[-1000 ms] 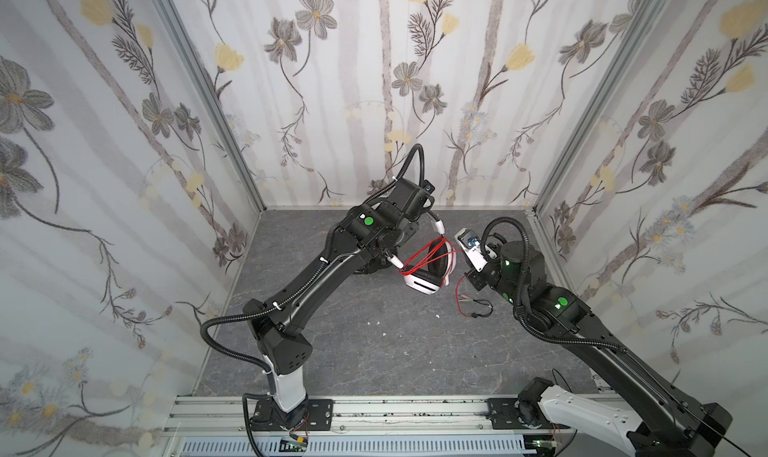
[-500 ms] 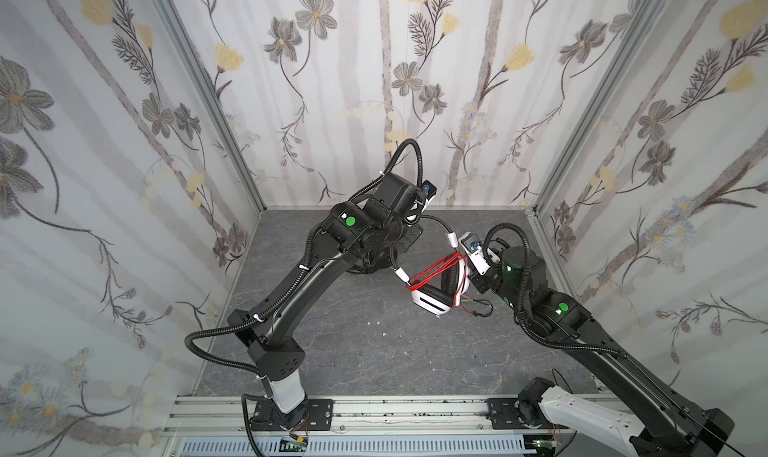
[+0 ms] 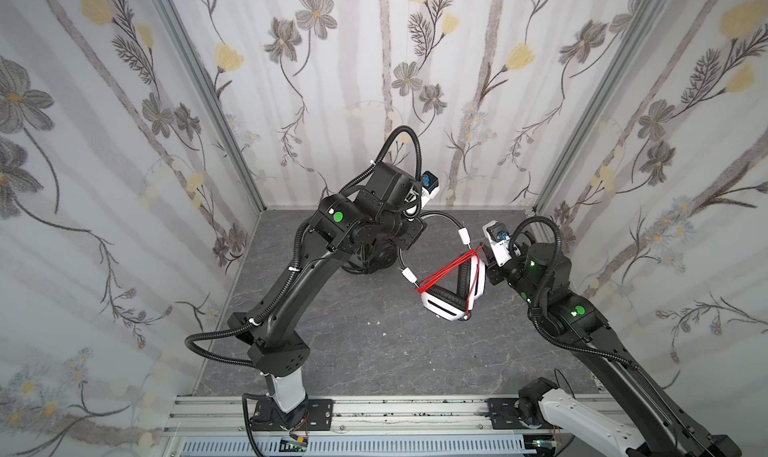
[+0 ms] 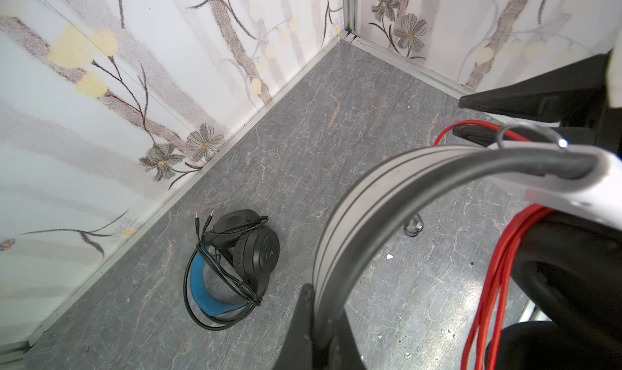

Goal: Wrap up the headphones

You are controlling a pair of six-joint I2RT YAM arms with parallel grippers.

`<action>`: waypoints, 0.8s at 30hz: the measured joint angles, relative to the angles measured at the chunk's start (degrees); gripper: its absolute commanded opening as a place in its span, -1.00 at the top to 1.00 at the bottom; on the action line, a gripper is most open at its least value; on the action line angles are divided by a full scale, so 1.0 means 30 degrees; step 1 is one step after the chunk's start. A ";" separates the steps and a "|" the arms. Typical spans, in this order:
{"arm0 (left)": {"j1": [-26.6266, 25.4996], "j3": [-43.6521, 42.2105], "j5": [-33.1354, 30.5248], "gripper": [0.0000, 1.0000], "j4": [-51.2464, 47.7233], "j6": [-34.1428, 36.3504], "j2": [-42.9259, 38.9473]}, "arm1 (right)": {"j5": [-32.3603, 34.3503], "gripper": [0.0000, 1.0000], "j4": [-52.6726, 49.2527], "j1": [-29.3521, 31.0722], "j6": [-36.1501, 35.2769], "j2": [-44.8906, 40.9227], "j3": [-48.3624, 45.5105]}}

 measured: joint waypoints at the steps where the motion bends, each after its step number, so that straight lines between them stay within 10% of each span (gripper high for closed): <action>1: 0.0000 0.0291 0.0131 1.00 -0.0102 -0.0095 0.0022 | -0.0277 0.50 0.0124 -0.0066 0.0095 -0.0036 -0.0015; 24: -0.0124 0.4932 0.4758 1.00 0.2630 -0.4634 0.1071 | -0.4626 0.29 0.3650 -0.1829 0.3184 -0.0444 -0.0954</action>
